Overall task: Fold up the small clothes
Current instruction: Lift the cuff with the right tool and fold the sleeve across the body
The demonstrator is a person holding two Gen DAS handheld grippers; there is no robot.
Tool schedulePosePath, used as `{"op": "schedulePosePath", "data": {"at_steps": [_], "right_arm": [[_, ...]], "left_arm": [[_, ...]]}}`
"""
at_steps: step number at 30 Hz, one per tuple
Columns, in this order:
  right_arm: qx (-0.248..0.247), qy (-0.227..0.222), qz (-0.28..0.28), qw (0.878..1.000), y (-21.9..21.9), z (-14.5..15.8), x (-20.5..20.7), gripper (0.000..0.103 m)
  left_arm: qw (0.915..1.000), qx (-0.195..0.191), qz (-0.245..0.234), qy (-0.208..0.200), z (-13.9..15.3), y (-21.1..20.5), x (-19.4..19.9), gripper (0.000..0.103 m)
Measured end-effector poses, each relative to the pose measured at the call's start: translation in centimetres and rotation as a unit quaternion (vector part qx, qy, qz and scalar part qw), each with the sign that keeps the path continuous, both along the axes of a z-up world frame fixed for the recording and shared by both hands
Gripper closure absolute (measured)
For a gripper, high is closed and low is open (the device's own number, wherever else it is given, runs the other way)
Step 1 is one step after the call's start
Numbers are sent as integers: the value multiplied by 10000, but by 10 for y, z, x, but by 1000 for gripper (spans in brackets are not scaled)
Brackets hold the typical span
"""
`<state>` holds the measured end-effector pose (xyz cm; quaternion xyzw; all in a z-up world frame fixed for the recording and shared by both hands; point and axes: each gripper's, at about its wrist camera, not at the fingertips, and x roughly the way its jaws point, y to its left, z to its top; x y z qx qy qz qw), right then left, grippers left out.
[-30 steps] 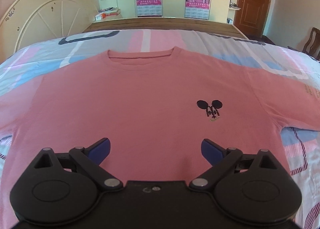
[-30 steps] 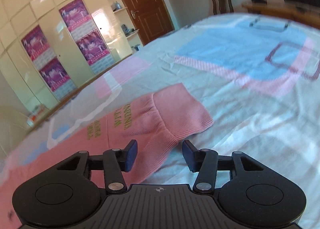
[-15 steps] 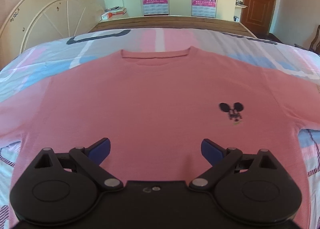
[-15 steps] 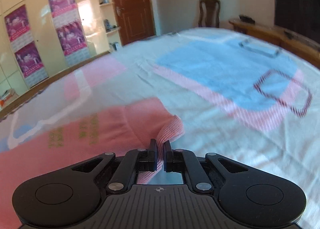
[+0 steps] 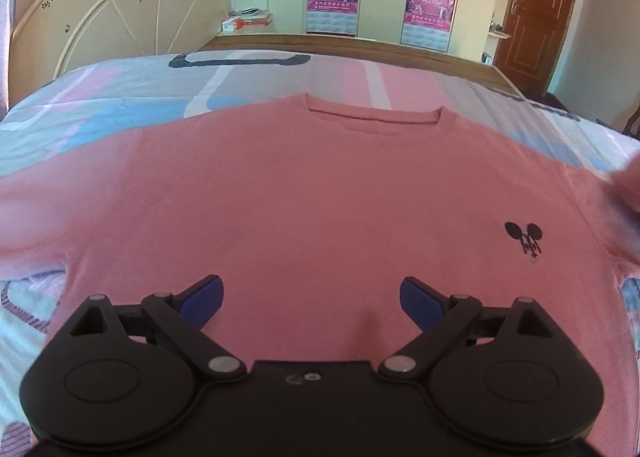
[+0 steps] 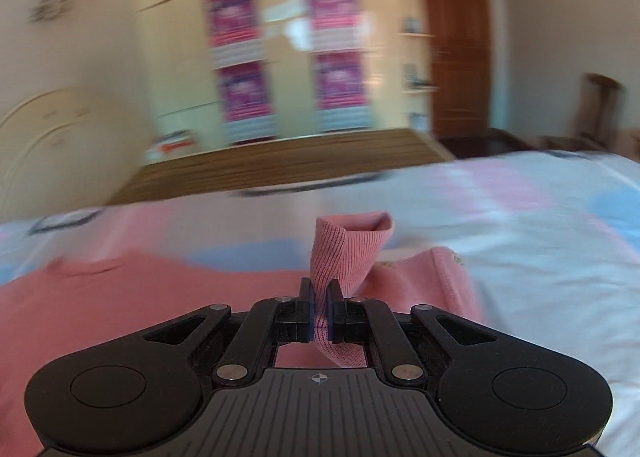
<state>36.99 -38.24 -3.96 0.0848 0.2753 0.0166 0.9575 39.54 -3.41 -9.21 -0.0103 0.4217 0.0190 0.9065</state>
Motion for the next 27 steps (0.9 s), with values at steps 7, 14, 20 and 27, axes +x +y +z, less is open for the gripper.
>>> {"op": "schedulePosePath", "data": {"at_steps": [7,14,20,27], "right_arm": [[-264,175,1387,9898,146,-26,-2,98],[-520,291,1897,9800,195,-51,-24,62],[-333,257,547,9976,122,-30,-55,81],[-305,569,-652,9958,46,-14,-79,81]], "left_arm": [[9990,-434,116,-79,6,38,1,14],[9954,-930,-162,-169,9,39,8,10],[9852,-1301,-1117,-23,-9,-26,47,36],[9809,-1332,-1369,354,-39,-85,92,44]]}}
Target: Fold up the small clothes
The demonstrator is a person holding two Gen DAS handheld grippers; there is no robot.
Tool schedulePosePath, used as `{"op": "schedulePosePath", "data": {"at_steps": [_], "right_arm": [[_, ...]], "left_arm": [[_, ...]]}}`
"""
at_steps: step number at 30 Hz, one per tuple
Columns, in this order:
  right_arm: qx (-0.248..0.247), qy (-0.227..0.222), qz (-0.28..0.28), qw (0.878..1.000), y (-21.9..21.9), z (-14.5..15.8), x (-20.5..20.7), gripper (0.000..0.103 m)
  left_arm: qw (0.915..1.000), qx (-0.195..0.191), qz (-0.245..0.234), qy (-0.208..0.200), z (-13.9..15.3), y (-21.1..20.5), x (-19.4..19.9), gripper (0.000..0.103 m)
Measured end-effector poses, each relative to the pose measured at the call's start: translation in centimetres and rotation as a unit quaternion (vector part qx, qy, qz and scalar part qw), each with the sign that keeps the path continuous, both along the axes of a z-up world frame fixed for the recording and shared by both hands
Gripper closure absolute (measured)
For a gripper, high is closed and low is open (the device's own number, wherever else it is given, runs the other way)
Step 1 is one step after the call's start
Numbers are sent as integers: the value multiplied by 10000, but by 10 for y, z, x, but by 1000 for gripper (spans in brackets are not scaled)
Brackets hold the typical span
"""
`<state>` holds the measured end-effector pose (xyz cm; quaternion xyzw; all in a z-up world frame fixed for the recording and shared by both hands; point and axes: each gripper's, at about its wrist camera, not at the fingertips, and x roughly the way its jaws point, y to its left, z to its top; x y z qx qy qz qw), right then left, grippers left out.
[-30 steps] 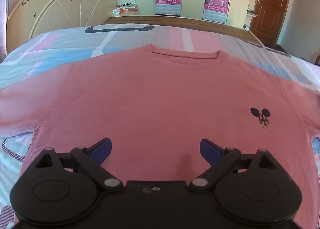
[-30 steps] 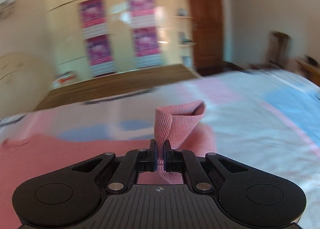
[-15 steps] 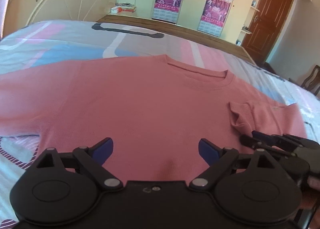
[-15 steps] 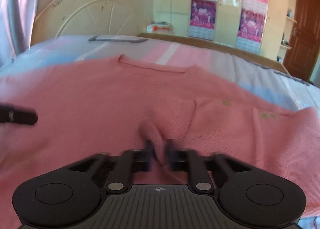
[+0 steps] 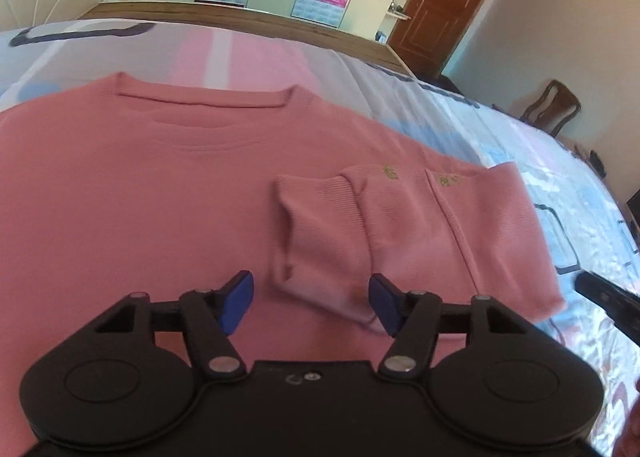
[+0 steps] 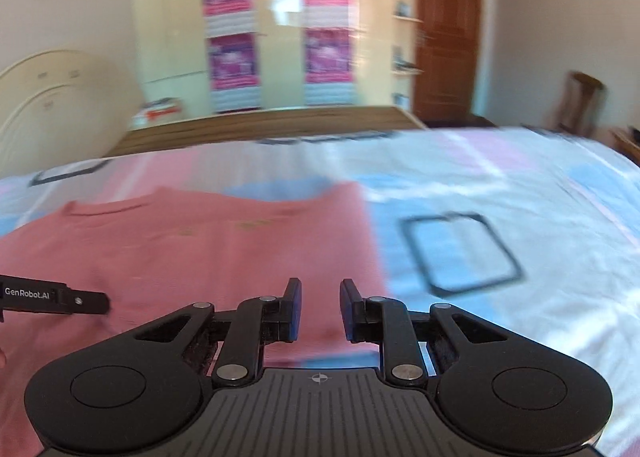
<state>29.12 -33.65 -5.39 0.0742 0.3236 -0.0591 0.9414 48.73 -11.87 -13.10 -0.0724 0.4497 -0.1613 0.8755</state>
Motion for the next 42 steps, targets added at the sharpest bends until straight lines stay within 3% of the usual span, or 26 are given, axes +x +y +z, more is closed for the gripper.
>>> {"op": "schedulePosePath", "data": {"at_steps": [2,3,5,7,12,15,21,26,30,32,34,36,38,39,41,42], "right_arm": [[169,60,-296,9994,-16,3,-3,81],[254,82,-425,9987,-23,5,-7,81],[394,113,-633,9972,-34,9,-13,81],[512,132,-722,9960,-45,16,-16,81],[608,128,-632,9961,-37,15,-12,81],[648,118,-445,9968,-25,12,-4,81],[601,272,-80,9978,-1,2,9,81],[569,549,-20,9969,-1,-13,17,81],[620,303,-122,9975,-7,-6,11,81],[672,244,-88,9974,-8,-3,10,81],[692,234,-9,9973,-7,-3,12,81],[750,183,93,9970,-5,-1,12,81],[763,205,201,9967,-2,-2,14,81],[740,247,241,9967,0,-4,16,81],[700,356,291,9965,3,-11,21,81],[694,426,297,9962,3,-15,22,81]], "left_arm": [[9999,28,-126,-73,-3,-8,7,67],[9998,79,-162,-122,-3,-12,10,94],[9997,-89,-141,-193,3,-8,8,95],[9983,-194,-109,-531,19,3,2,95],[9934,-50,107,-1141,54,54,-12,95],[9934,137,290,-1103,47,81,-15,96],[9962,-1,402,-775,26,105,-19,96],[9933,-101,638,-955,28,129,-27,96],[9920,-77,636,-1091,23,142,-24,96],[9929,54,656,-988,14,145,-22,87],[9926,106,800,-913,10,147,-22,54],[9916,149,851,-962,9,149,-19,35],[9933,147,817,-804,4,148,-10,40],[9948,103,765,-663,0,147,-4,55],[9949,142,756,-658,-3,144,3,61],[9956,103,679,-645,-4,143,6,86]]}}
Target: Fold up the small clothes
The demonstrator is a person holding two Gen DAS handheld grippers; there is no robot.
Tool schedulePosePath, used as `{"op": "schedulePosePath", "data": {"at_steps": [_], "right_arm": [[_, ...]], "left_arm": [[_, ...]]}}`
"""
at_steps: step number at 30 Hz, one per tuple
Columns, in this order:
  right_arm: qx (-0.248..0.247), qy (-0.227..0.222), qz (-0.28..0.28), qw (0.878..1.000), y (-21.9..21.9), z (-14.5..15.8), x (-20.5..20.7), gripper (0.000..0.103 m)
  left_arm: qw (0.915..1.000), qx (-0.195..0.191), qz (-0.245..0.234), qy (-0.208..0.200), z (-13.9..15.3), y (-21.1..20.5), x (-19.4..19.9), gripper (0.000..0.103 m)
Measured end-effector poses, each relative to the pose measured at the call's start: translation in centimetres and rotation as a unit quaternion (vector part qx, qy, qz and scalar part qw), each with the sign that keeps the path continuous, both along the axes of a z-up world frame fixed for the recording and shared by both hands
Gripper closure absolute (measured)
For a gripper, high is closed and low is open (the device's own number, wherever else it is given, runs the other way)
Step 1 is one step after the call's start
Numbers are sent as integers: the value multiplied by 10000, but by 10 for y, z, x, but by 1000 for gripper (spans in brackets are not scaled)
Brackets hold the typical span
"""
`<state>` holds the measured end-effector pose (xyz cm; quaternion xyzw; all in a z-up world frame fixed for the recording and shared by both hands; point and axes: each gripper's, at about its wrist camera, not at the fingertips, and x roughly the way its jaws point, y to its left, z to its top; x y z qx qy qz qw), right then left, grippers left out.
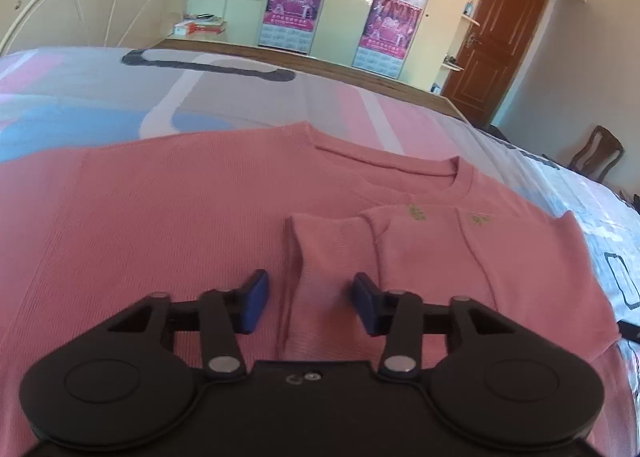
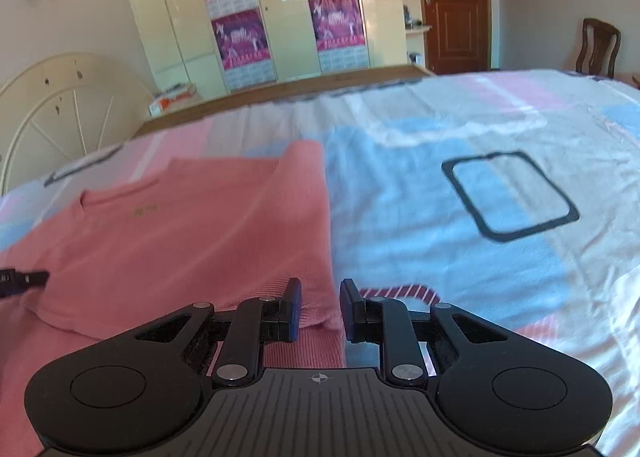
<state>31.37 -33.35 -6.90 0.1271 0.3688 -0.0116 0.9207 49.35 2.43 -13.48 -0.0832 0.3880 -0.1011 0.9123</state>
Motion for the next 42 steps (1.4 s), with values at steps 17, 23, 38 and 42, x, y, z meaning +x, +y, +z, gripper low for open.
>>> {"op": "schedulePosePath", "data": {"at_steps": [17,23,38,42], "right_arm": [[-361,-224,419,9982,1,2,48,81],[-538,172,516,9971,0,-18,151,81],[-505,-321,1824,9814,64,-7,141,81],[-741,-191,2041,9759,70,-21,157,81]], "left_arm": [[9966,541,537,-308,-3,11,7,58],[9938,976,500,-207,1,2,34,59],[9924,854,-531,-705,16,-91,11,54],[9940,1023,-234,-307,2,-64,25,64]]}}
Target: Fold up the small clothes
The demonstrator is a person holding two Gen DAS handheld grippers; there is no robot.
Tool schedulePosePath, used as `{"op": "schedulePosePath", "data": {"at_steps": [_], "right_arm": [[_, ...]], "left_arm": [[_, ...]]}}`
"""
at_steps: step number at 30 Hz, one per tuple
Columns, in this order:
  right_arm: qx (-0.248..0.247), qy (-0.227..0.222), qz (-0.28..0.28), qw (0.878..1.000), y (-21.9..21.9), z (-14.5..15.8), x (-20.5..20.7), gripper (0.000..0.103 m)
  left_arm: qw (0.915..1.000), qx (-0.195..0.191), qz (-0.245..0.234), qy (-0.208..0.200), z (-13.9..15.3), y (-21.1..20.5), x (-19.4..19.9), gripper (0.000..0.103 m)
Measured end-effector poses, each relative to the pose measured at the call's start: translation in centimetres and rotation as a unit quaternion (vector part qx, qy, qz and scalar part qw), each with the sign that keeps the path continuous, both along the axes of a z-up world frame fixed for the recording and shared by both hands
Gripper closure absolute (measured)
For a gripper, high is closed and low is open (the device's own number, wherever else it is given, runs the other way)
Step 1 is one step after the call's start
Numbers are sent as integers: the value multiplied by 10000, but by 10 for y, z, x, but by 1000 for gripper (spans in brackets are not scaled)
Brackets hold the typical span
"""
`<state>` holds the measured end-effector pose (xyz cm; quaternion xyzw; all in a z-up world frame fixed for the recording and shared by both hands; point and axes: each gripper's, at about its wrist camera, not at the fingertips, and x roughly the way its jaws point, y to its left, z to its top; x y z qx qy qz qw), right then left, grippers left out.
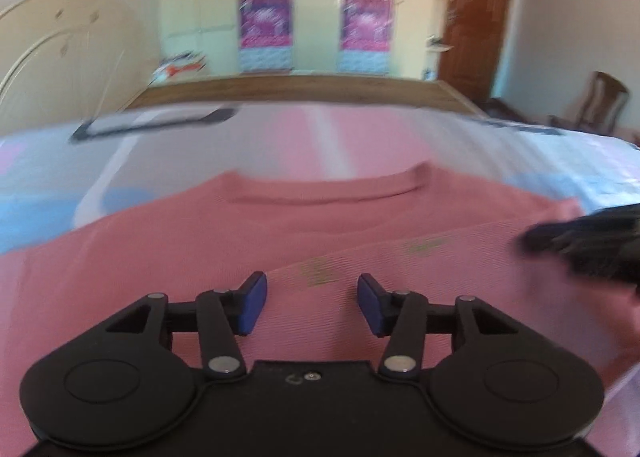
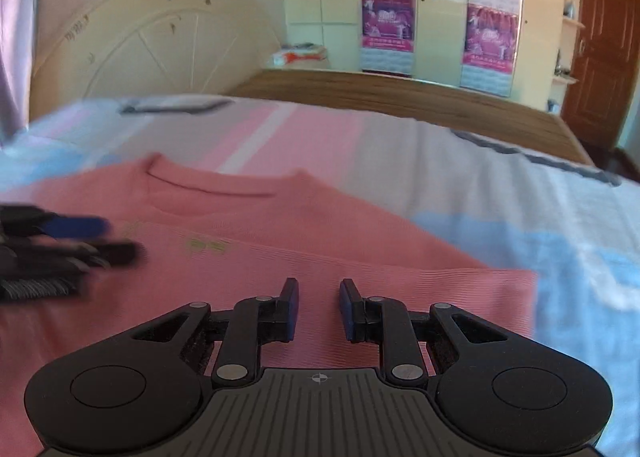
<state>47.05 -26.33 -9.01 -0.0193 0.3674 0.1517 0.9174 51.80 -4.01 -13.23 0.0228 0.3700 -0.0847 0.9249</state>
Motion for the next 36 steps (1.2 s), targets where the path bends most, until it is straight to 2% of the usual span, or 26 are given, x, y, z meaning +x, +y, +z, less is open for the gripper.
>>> {"op": "schedulePosePath", "data": {"at_steps": [1,2,3,4,5,6,7,8,9,10,12,14,15,16,17,18,22,24,25,27,29,31,33,35,36], "right_arm": [[-175,0,-478,9987,-16,-3,6,81],[-248,99,-1087,9937,-39,-7,14,88],[44,159,-1374,9904,-64,-9,17,103],[246,260,-1497,9881,-79,-9,20,103],[119,327,-1490,9882,-81,-6,23,103],[-24,318,-1390,9898,-79,-3,24,103],[-34,328,-1305,9909,-76,-1,22,103],[13,371,-1248,9915,-74,1,19,103],[37,407,-1195,9920,-73,3,13,103],[35,435,-1136,9926,-69,3,6,103],[25,432,-1067,9934,-62,4,-16,103],[23,534,-1043,9931,-53,0,-36,103],[-49,521,-1089,9927,-47,-1,-50,103],[-142,471,-1130,9924,-43,-3,-64,98],[-251,436,-1146,9921,-39,-6,-79,97],[-324,378,-1179,9918,-38,-8,-95,97],[-635,163,-1197,9907,-22,-2,-132,97],[-309,22,-1090,9936,-17,6,-133,97],[-214,-41,-1031,9944,-13,9,-132,96],[-182,73,-938,9954,-7,4,-130,96],[-235,465,-1039,9932,-2,-10,-123,94],[-206,516,-1061,9928,-3,-1,-123,94],[-99,299,-1150,9929,-5,10,-128,93],[-84,150,-1276,9917,-6,17,-133,80],[-29,84,-1361,9907,-7,18,-135,54]], "left_arm": [[9999,-46,-88,77,-2,10,2,67],[9996,93,-274,67,-2,14,2,67],[9978,435,-489,48,-1,8,1,67],[9955,722,-619,15,0,0,0,67],[9948,793,-639,1,2,-4,0,65],[9955,717,-619,-22,5,-6,-1,55],[9968,560,-573,-63,8,-7,-4,36],[9980,346,-509,-157,12,-8,-11,30],[9983,222,-490,-235,15,-11,-19,30],[9981,160,-540,-241,17,-16,-28,36],[9972,21,-708,-247,19,-28,-45,40],[9963,13,-827,-248,16,-39,-58,40],[9960,94,-865,-208,12,-43,-65,40],[9962,130,-860,-100,5,-44,-70,40],[9965,116,-821,89,-4,-41,-71,40],[9969,32,-781,105,-8,-36,-76,40],[9975,8,-671,-215,2,-22,-96,41],[9976,94,-654,-226,3,-23,-97,38],[9979,118,-612,-162,0,-23,-95,32],[9986,-33,-532,13,-9,-20,-87,28],[9988,-121,-468,79,-4,-18,-87,29],[9990,-91,-426,-28,6,-12,-93,36],[9995,-180,-228,-102,11,7,-99,36],[9994,-311,127,-97,14,34,-106,36],[9988,-342,334,-109,16,51,-109,36]]}}
